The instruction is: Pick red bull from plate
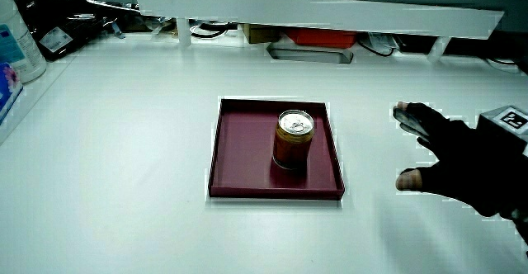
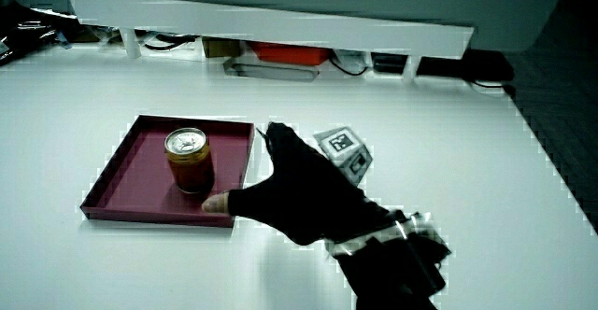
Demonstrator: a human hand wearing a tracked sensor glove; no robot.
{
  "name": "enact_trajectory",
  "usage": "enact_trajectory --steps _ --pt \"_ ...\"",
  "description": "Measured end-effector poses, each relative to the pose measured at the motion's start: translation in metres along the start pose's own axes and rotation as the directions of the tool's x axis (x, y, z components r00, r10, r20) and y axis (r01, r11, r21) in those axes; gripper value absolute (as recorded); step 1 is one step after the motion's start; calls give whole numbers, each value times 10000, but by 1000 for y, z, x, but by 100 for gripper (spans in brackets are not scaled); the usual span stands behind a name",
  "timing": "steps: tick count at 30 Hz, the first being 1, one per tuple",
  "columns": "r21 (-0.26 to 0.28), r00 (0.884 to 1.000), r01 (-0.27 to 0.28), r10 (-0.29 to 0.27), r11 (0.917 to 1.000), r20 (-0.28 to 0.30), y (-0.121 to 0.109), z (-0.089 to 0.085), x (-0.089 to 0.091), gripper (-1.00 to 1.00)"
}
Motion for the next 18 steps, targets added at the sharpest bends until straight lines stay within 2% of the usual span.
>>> enact_trajectory --steps 1,2,3,4,5,6,7,9,10,11,12,13,15,16,17,18 --pt "-98 9970 733 -735 9973 -244 3 -2 -3 0" --pt "-140 9978 467 -473 9988 -462 9 -4 -3 0" --pt "-149 9970 466 -474 9988 -609 14 -6 -4 0" --pt "-241 9939 643 -662 9976 -882 18 -8 -7 0" --pt "-279 9943 509 -533 9983 -928 24 -10 -8 0" --pt "-355 9912 737 -771 9967 -1074 28 -12 -12 0" --pt "-310 9937 586 -613 9978 -936 34 -15 -11 0" --pt "-417 9852 500 -561 9979 -1617 43 -21 -17 0" --pt "-305 9860 -147 94 9994 -1666 50 -24 -13 0" --pt "-353 9907 195 -241 9992 -1340 56 -27 -9 0" --pt "-320 9840 -329 267 9989 -1760 62 -30 -11 0" --pt "-407 9819 -352 270 9985 -1875 66 -33 -14 0" --pt "-333 9852 -560 499 9979 -1641 76 -39 -10 0" --pt "-312 9832 -633 570 9975 -1735 80 -41 -12 0" --pt "-257 9868 -659 613 9975 -1499 85 -43 -8 0" --pt "-295 9852 -773 718 9966 -1557 89 -45 -7 0"
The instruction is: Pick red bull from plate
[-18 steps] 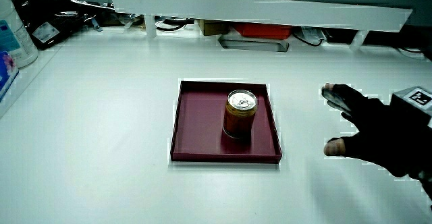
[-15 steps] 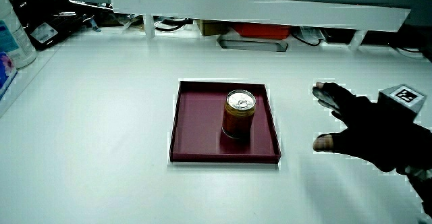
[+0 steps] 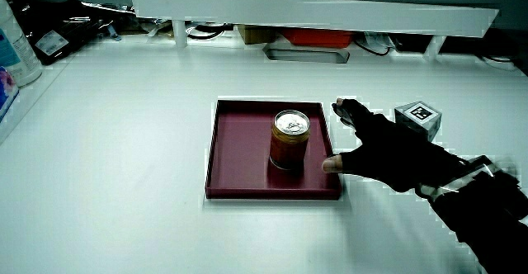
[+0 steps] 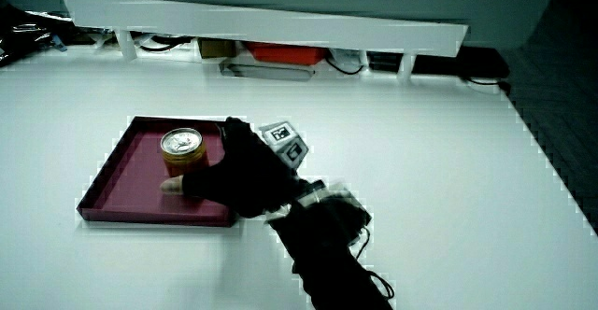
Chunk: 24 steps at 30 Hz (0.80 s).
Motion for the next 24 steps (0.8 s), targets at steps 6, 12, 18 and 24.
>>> enact_trajectory --steps 6,12,18,24 --pt "6 10000 -34 34 10000 -84 21 -9 4 0" --pt "20 9991 -71 72 10000 -422 42 -19 10 0" --pt "137 9983 -328 334 9994 -476 56 -26 15 0" --pt "275 9975 -328 345 9991 -624 58 -27 18 6"
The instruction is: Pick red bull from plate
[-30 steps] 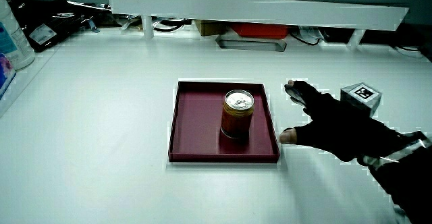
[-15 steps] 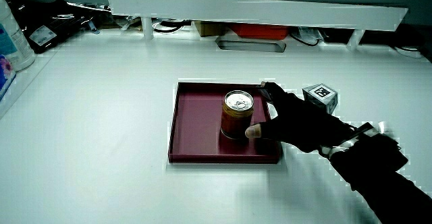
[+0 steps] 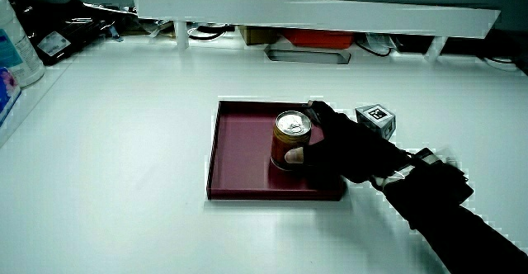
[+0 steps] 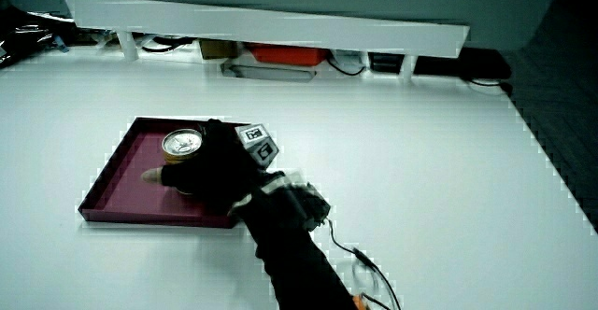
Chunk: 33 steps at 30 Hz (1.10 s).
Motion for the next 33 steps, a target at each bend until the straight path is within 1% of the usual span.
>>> enact_trajectory --steps 1,2,3,6,7,8,10,11,14,15,16,18,20,23,24,25,26,27,28,29,30,31,32,33 --pt "9 9999 -63 64 10000 -123 0 0 0 10" --pt "50 9998 7 -6 10000 -182 -1 0 0 13" --pt "119 9999 -61 63 9999 -127 -1 1 2 16" --pt "415 9991 -141 158 9990 -398 -2 2 4 26" --pt "651 9991 -224 247 9976 -354 -2 3 6 29" --pt "865 9994 -99 126 9962 -311 -2 3 6 32" --pt "1088 9982 -192 254 9939 -551 -1 2 7 39" --pt "1293 9980 -195 270 9914 -563 -1 2 10 42" --pt "1493 9972 -3 116 9888 -744 -1 -1 11 52" --pt "1676 9971 -90 216 9858 -735 0 -2 12 55" --pt "1829 9954 -56 230 9831 -929 -1 -2 13 58" --pt "1953 9930 21 211 9808 -1164 -1 -2 15 65" --pt "2232 9931 22 241 9748 -1152 -1 -2 16 71" --pt "2453 9937 120 157 9694 -1109 -2 -2 15 81" --pt "2505 9925 96 213 9681 -1204 -2 -2 15 84" --pt "2587 9939 2 284 9660 -1070 -1 -2 16 87" --pt "2708 9927 -102 423 9626 -1130 -2 -2 16 90" --pt "2789 9940 -44 347 9603 -1037 -3 -2 15 94" --pt "2871 9922 -66 420 9579 -1172 -4 -2 15 97" --pt "2939 9923 -169 521 9557 -1125 -4 -2 15 100" --pt "2969 9917 -269 629 9545 -1122 -4 -2 16 100" --pt "3080 9925 -356 697 9507 -1004 -4 -2 17 100" --pt "3110 9922 -232 599 9501 -1089 -5 -2 15 100" --pt "3117 9927 -259 611 9498 -1037 -6 -2 15 100"
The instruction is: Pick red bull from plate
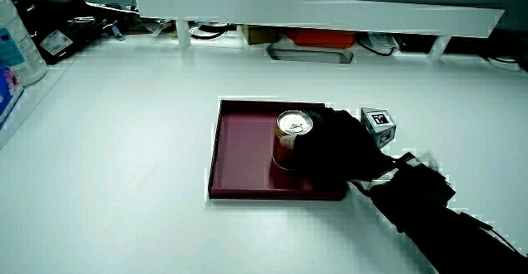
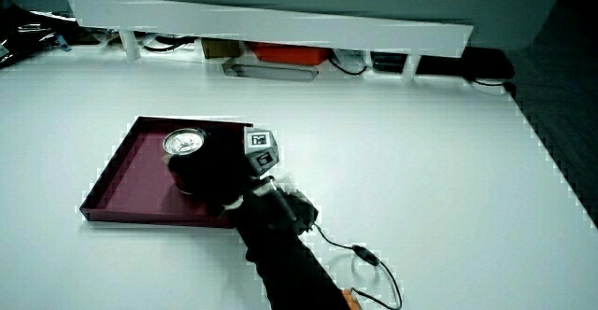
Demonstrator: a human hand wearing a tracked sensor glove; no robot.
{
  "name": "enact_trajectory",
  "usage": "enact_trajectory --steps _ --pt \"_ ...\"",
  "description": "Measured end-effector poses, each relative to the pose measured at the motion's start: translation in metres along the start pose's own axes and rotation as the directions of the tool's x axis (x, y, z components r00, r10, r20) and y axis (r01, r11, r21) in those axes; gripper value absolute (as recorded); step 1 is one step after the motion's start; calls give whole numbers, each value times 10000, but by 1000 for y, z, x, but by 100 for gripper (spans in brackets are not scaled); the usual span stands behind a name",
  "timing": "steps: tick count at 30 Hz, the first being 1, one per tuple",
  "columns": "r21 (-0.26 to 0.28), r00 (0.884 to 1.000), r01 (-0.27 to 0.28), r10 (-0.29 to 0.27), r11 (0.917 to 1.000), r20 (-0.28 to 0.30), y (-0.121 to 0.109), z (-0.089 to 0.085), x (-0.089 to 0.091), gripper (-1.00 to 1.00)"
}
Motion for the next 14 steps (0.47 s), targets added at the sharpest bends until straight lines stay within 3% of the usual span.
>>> enact_trajectory --steps 6,7,14 --pt "118 9986 -446 449 9989 -267 -1 7 -7 100" --pt "116 9988 -469 470 9988 -143 -1 9 -12 100" --pt "129 9911 -1113 1120 9937 -726 -10 34 -44 100"
